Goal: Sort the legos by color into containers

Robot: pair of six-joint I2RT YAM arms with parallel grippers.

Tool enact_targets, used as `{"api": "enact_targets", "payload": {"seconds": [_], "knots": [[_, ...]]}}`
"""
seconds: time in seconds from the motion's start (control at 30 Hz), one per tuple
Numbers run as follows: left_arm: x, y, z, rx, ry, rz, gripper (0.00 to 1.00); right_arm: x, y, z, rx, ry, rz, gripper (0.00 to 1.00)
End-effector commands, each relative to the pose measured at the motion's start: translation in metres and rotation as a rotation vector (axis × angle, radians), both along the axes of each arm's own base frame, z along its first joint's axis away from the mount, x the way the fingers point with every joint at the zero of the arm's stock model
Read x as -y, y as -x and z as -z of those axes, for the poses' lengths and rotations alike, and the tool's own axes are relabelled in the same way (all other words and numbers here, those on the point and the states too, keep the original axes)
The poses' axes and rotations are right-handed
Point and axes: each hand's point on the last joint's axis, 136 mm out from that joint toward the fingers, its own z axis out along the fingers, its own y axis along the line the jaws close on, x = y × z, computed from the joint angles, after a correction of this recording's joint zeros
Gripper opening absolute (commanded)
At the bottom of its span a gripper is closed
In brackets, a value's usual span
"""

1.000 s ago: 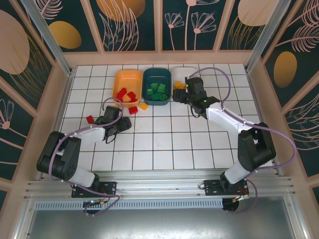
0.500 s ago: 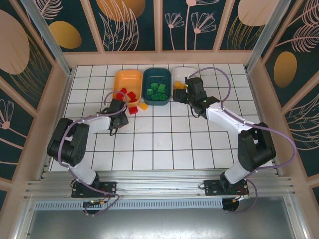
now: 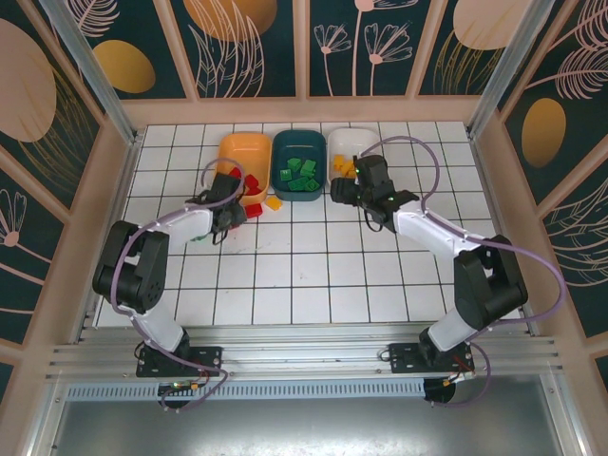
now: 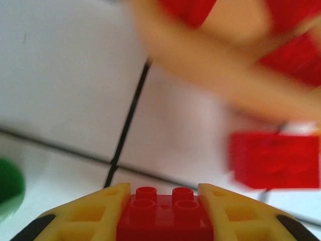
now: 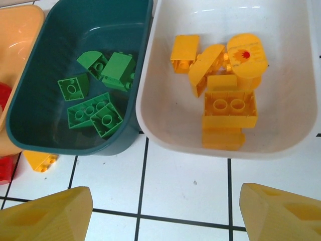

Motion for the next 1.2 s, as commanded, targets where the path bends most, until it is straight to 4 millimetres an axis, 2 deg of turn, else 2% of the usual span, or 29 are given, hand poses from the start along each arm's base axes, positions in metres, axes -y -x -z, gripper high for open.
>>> {"api": "enact_targets", "payload": {"seconds": [0.0, 0.2, 0.23, 0.3, 0.4, 0.43, 0.57, 0.6, 0.73, 0.83, 0.87, 0.93, 1.07, 1.17], "knots": [[0.014, -0.043, -0.044, 0.105, 0.041, 0.024, 0.21, -0.013, 0.007, -0.014, 0.036, -0.06, -0.022, 0.78], [0.024, -0.106, -0.036, 0.096, 0.074, 0.015, 0.22, -0.017, 0.015, -0.006, 0.007, -0.059, -0.04, 0.78], [0.024, -0.113, -0.033, 0.091, 0.071, 0.016, 0.23, -0.024, 0.02, -0.007, 0.008, -0.059, -0.062, 0.78], [0.025, -0.127, -0.032, 0.093, 0.058, 0.02, 0.28, -0.025, 0.023, -0.011, 0.015, -0.039, -0.081, 0.79], [0.026, -0.143, -0.04, 0.106, 0.041, 0.029, 0.45, -0.027, 0.024, -0.016, 0.018, -0.003, -0.117, 0.8], [0.027, -0.147, -0.044, 0.112, 0.041, 0.034, 0.55, -0.029, 0.024, -0.017, 0.013, -0.001, -0.126, 0.8], [0.034, -0.154, -0.078, 0.169, 0.069, 0.07, 0.98, -0.059, 0.029, -0.015, 0.003, -0.027, -0.172, 0.83], [0.035, -0.153, -0.088, 0.186, 0.079, 0.077, 0.99, -0.069, 0.031, -0.011, -0.003, -0.025, -0.185, 0.83], [0.033, -0.128, -0.136, 0.289, 0.138, 0.091, 0.98, -0.119, 0.036, 0.006, -0.021, 0.002, -0.236, 0.83], [0.018, -0.088, -0.144, 0.322, 0.179, 0.05, 0.99, -0.153, 0.035, 0.023, -0.021, 0.03, -0.255, 0.84], [0.009, -0.071, -0.154, 0.351, 0.195, 0.019, 0.99, -0.163, 0.034, 0.03, -0.026, 0.038, -0.256, 0.84], [-0.008, -0.04, -0.15, 0.363, 0.213, -0.047, 0.98, -0.184, 0.034, 0.043, -0.035, 0.049, -0.271, 0.85], [-0.042, 0.028, -0.12, 0.349, 0.207, -0.157, 0.99, -0.224, 0.031, 0.057, -0.012, 0.082, -0.305, 0.86], [-0.064, 0.069, -0.109, 0.348, 0.173, -0.21, 0.99, -0.244, 0.023, 0.075, -0.045, 0.097, -0.313, 0.86]]}}
